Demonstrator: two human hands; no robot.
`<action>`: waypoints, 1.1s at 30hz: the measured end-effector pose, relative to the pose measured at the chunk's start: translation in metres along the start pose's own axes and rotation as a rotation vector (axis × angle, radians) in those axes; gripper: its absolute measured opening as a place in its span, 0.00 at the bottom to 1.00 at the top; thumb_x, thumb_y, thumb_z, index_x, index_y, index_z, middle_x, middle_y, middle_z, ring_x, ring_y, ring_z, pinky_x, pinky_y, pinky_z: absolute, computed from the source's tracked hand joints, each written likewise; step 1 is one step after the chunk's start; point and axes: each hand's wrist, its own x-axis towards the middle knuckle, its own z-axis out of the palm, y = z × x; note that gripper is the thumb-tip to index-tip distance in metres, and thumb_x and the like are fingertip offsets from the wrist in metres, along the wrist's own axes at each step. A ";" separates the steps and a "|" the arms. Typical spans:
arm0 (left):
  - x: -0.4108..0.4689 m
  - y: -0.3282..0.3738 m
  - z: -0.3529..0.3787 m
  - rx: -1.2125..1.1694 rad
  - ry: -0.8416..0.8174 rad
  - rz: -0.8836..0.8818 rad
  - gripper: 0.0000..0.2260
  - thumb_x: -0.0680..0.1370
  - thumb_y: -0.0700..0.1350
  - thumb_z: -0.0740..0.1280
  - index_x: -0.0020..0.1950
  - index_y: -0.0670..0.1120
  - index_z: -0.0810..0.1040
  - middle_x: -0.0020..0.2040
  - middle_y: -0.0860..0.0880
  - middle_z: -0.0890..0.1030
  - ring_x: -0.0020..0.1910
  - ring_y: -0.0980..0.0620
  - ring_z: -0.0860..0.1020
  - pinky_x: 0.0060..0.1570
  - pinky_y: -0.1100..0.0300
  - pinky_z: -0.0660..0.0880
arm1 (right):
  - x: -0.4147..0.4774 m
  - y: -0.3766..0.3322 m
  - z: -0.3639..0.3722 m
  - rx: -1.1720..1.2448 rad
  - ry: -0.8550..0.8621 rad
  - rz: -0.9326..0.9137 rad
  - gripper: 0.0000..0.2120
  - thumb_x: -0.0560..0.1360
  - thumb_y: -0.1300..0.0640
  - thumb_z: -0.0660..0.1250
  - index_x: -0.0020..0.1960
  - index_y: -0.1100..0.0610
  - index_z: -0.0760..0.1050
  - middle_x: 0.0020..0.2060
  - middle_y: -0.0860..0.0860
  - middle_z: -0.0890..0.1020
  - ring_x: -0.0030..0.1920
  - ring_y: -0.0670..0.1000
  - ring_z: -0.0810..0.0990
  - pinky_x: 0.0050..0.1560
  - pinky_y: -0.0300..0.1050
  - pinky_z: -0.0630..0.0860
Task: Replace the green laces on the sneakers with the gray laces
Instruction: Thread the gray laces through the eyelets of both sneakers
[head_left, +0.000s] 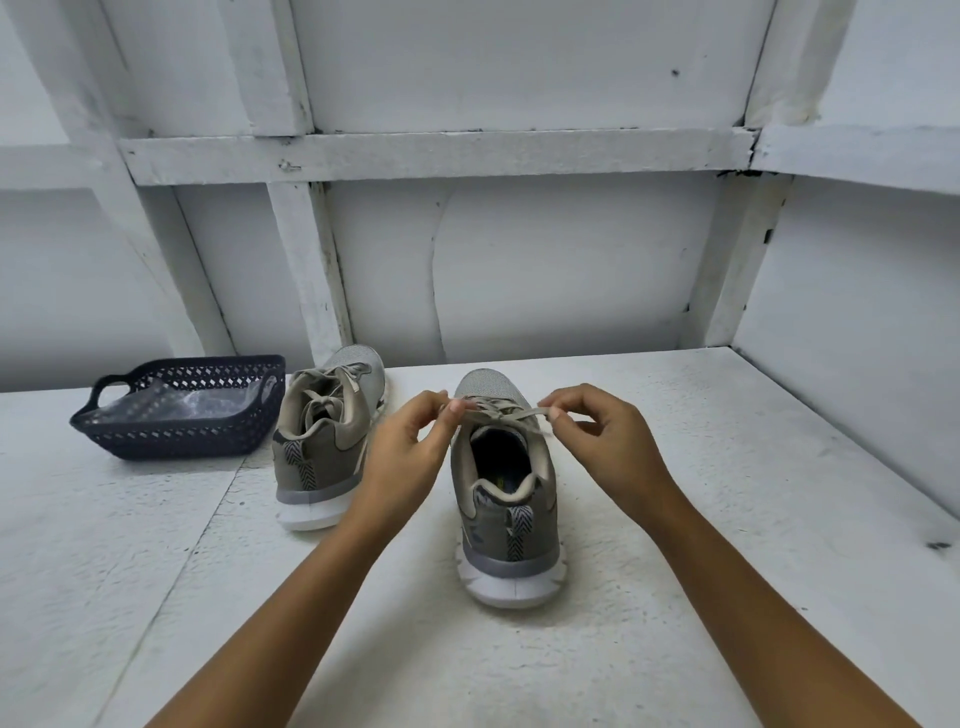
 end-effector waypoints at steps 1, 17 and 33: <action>-0.002 -0.001 0.000 0.008 -0.012 0.025 0.10 0.78 0.50 0.65 0.45 0.45 0.81 0.44 0.58 0.83 0.56 0.72 0.73 0.59 0.62 0.71 | -0.001 -0.002 -0.001 0.017 -0.051 -0.010 0.08 0.75 0.64 0.66 0.40 0.54 0.78 0.42 0.43 0.83 0.45 0.40 0.79 0.48 0.37 0.76; -0.004 -0.004 0.002 0.523 0.015 0.240 0.13 0.74 0.49 0.63 0.54 0.47 0.81 0.47 0.51 0.79 0.45 0.49 0.78 0.45 0.50 0.73 | 0.008 -0.010 0.000 -0.426 -0.279 -0.018 0.11 0.70 0.55 0.74 0.39 0.50 0.71 0.44 0.48 0.72 0.42 0.42 0.71 0.42 0.29 0.67; -0.017 -0.014 -0.011 0.767 -0.083 0.416 0.15 0.76 0.54 0.59 0.45 0.49 0.83 0.51 0.47 0.78 0.48 0.43 0.78 0.45 0.51 0.73 | -0.002 0.002 0.007 -0.241 -0.207 0.103 0.05 0.76 0.54 0.66 0.42 0.48 0.79 0.48 0.47 0.73 0.51 0.41 0.74 0.51 0.27 0.65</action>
